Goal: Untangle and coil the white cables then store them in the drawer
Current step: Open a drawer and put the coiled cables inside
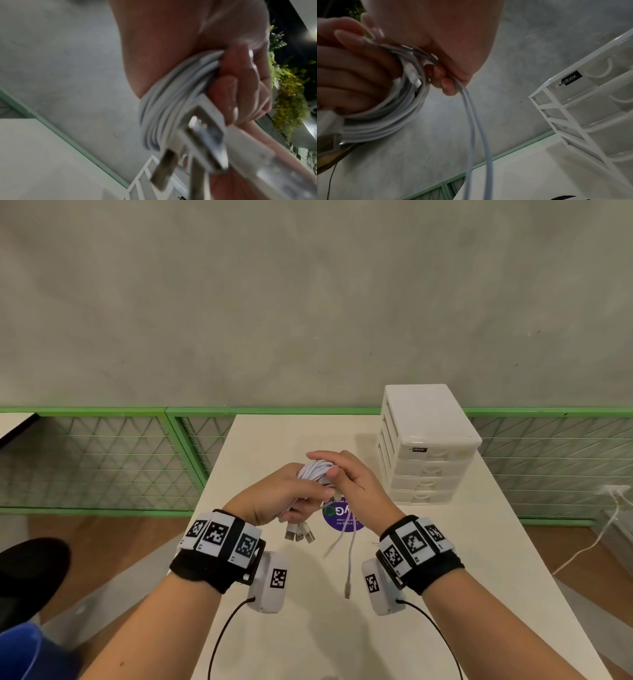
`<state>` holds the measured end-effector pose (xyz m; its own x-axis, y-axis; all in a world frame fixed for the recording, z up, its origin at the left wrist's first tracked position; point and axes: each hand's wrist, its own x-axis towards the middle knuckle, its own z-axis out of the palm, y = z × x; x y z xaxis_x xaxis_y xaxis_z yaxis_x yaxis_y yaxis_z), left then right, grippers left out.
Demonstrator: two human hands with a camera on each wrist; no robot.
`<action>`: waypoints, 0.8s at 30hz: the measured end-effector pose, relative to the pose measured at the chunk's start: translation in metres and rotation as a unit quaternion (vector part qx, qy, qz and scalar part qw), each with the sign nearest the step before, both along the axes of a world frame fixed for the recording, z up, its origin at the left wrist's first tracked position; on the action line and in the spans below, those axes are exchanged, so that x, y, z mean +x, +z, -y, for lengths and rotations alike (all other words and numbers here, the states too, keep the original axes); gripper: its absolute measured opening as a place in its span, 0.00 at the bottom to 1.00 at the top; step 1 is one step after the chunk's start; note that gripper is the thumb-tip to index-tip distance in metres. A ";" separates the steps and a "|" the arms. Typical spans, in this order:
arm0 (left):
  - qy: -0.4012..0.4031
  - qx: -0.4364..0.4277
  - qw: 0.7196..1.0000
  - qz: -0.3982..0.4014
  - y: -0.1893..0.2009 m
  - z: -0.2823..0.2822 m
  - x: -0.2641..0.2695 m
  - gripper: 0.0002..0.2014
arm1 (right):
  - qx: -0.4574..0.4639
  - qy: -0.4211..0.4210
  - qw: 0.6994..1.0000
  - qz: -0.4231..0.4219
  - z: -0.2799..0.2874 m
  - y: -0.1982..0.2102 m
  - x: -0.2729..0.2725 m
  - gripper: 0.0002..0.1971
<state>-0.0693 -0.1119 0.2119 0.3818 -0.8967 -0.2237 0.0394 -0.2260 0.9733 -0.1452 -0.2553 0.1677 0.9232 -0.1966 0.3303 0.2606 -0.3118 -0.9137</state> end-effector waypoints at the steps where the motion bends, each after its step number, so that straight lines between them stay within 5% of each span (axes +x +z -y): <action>1: -0.007 -0.012 1.000 -0.010 0.000 0.000 0.000 0.11 | -0.011 -0.003 1.000 0.002 -0.001 -0.001 0.001 0.29; 11: -0.002 -0.162 0.982 -0.102 -0.001 0.001 -0.004 0.08 | 0.087 0.012 0.996 -0.018 -0.010 0.002 0.001 0.38; 15: 0.097 -0.287 0.933 -0.193 0.005 0.005 0.008 0.11 | 0.096 -0.034 0.993 -0.054 -0.014 -0.013 0.003 0.16; 21: 0.250 -0.299 0.917 -0.087 0.013 0.016 0.005 0.14 | -0.034 0.017 0.989 -0.140 -0.021 -0.025 0.001 0.06; 24: 0.326 -0.259 0.909 0.015 0.006 0.022 0.001 0.13 | -0.167 0.025 0.969 -0.179 -0.021 -0.022 0.003 0.09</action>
